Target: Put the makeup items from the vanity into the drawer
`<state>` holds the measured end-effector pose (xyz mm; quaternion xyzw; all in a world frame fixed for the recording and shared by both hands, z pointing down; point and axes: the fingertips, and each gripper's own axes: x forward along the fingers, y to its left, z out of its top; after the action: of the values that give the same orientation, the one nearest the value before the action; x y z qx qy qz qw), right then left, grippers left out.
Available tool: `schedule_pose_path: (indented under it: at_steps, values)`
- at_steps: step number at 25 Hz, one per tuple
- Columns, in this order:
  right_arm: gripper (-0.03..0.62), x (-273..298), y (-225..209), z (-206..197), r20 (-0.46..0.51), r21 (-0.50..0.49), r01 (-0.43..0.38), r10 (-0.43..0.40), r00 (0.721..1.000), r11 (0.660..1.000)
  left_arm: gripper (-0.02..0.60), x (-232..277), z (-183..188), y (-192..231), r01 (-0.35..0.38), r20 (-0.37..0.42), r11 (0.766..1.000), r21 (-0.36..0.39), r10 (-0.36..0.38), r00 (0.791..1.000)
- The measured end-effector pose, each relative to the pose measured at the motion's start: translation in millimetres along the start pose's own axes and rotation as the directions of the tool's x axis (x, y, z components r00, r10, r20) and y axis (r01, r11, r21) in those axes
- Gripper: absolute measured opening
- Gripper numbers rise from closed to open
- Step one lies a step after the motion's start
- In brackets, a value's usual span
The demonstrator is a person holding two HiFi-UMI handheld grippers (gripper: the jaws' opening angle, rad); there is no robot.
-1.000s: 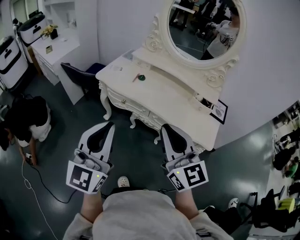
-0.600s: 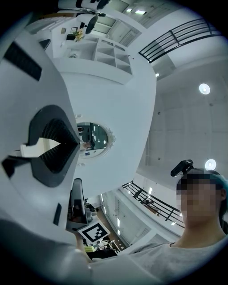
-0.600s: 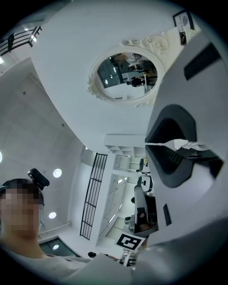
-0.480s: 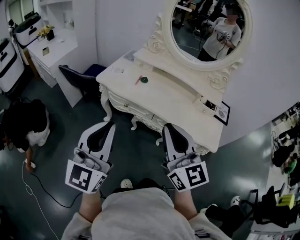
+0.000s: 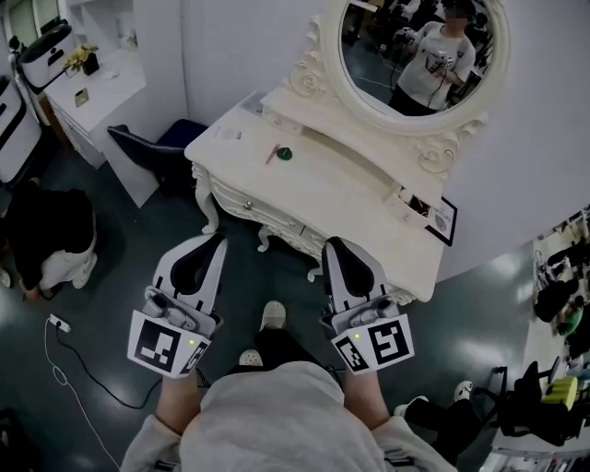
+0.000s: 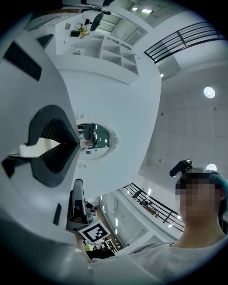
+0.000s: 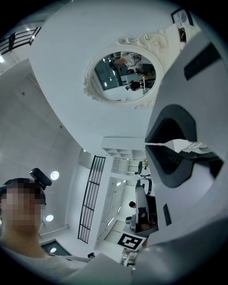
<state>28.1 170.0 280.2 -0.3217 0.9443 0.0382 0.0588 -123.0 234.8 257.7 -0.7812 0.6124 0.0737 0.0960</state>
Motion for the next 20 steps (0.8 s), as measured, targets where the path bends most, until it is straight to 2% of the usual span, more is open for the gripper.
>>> schedule_pose_path:
  at_steps: [20]
  values:
    - [0.028,127,-90,-19,-0.004,0.024,-0.07,0.07,0.998,0.997,0.014,129,-33,67,-0.04,-0.017,0.999,0.007,0.04,0.999]
